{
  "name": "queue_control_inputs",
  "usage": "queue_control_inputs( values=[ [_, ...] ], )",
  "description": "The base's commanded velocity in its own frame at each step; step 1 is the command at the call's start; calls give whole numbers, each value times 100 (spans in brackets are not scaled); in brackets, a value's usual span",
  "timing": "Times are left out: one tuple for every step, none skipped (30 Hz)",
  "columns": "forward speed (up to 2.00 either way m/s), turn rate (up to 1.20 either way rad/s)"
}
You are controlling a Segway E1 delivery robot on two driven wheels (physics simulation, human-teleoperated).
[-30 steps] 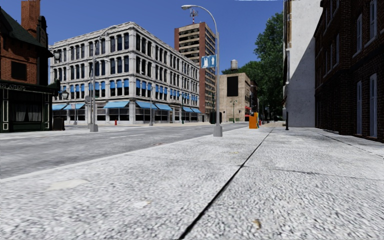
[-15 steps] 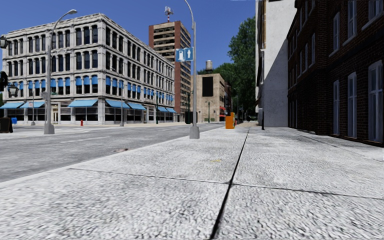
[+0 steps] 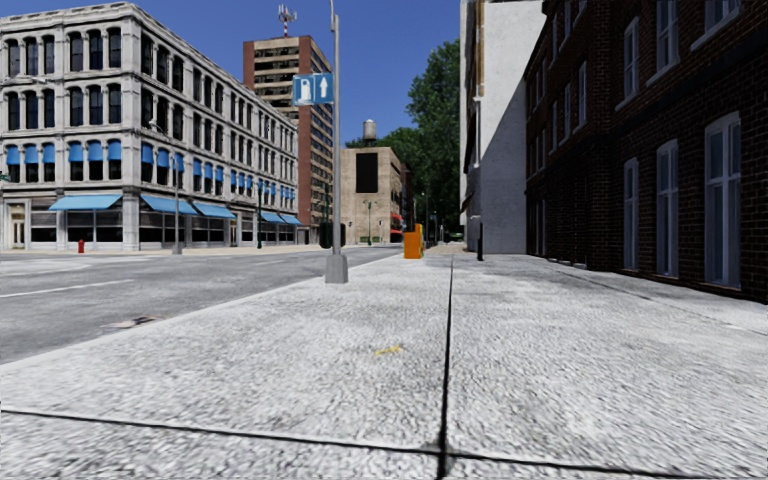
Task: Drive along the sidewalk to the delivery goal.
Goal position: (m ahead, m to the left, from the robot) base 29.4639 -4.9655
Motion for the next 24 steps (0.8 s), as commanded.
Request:
queue_control_inputs(
  values=[
    [200,0],
    [200,0],
    [200,0],
    [200,0],
    [200,0],
    [200,0],
    [200,0],
    [200,0],
    [200,0],
    [200,-9],
    [200,-20],
    [200,-26],
    [200,-26],
    [200,-30],
    [200,-31],
    [200,-31],
    [200,-32],
    [200,-32],
    [200,-32],
    [200,-32],
    [200,-32],
    [200,-32],
    [200,-32],
    [200,-32]
  ],
)
